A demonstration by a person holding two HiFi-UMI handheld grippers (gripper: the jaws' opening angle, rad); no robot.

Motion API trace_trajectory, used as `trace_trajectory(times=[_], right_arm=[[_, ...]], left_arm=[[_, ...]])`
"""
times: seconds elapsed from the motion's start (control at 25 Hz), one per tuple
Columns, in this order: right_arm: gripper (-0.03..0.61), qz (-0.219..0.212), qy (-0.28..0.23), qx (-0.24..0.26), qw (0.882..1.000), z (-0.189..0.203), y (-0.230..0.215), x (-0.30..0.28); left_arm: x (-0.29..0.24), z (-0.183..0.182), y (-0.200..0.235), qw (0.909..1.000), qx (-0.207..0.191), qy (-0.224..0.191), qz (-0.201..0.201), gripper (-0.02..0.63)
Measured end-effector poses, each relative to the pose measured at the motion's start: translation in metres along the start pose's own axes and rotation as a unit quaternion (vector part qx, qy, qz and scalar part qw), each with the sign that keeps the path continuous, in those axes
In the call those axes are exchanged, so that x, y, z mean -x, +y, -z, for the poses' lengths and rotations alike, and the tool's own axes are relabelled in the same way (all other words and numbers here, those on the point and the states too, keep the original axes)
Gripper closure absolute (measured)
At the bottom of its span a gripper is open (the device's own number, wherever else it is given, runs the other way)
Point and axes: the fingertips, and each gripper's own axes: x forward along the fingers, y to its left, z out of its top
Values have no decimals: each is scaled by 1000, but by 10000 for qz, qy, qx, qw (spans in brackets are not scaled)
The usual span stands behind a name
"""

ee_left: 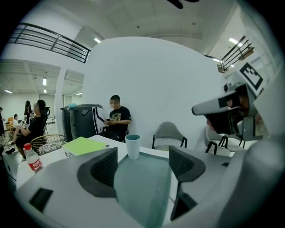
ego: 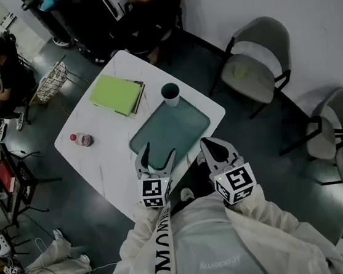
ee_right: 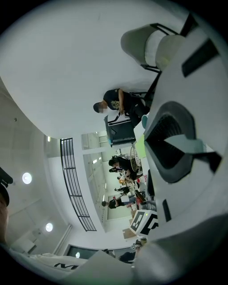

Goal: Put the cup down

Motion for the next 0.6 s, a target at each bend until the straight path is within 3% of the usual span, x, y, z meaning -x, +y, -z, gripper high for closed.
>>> trace_trajectory(times=[0.12,0.6], right_arm=[[574,-32,-122,-36,9999,1,22,13],[574,-186,-812,39,9965,-15,93,58]], left_arm=[[32,-9,-8,9998,-58,-159,49,244],[130,-30,-29,9969,-301,-708,135,414]])
